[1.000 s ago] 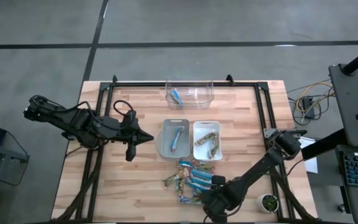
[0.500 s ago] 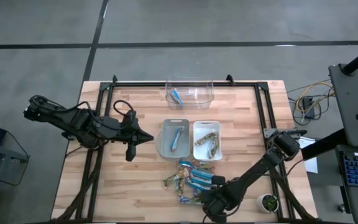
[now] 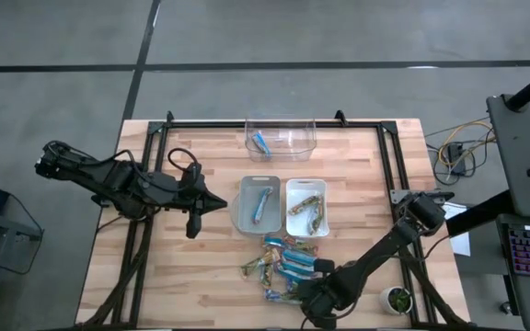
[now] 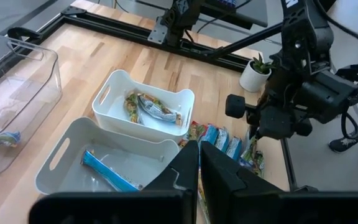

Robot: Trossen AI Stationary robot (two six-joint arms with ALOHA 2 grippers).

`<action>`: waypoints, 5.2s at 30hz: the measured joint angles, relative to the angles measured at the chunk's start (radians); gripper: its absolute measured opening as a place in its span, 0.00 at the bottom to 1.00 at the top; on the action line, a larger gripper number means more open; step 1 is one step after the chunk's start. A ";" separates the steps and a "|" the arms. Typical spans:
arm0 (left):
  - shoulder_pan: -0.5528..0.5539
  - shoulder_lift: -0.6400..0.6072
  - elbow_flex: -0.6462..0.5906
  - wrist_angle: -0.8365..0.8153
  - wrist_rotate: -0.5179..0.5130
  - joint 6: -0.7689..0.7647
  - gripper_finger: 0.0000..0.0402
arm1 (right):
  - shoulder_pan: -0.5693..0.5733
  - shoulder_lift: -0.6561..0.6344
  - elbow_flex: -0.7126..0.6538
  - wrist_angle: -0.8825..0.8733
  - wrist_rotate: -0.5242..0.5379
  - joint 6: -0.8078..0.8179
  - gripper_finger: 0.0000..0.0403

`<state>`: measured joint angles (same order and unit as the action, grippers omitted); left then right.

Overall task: Pick and place Granola Bars by type
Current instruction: Put the blue granola bar into the transparent bin, then put the orange granola bar into the white bin

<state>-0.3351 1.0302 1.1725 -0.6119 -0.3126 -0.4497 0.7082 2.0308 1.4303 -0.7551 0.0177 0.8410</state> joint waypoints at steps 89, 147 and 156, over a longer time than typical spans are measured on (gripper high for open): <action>0.000 0.000 -0.001 0.001 -0.127 -0.067 0.00 | -1.290 -0.155 0.003 0.373 -0.254 0.012 0.10; 0.000 0.000 -0.001 0.002 -0.127 -0.089 0.00 | -1.001 -0.521 0.002 0.233 -0.355 -0.300 0.02; 0.000 0.000 -0.001 0.021 -0.108 -0.171 0.00 | -0.678 -0.666 -0.020 0.123 -0.124 -0.428 0.02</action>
<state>-0.3355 1.0298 1.1717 -0.5907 -0.4203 -0.6211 0.0307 1.3647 1.4105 -0.6323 -0.1066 0.4126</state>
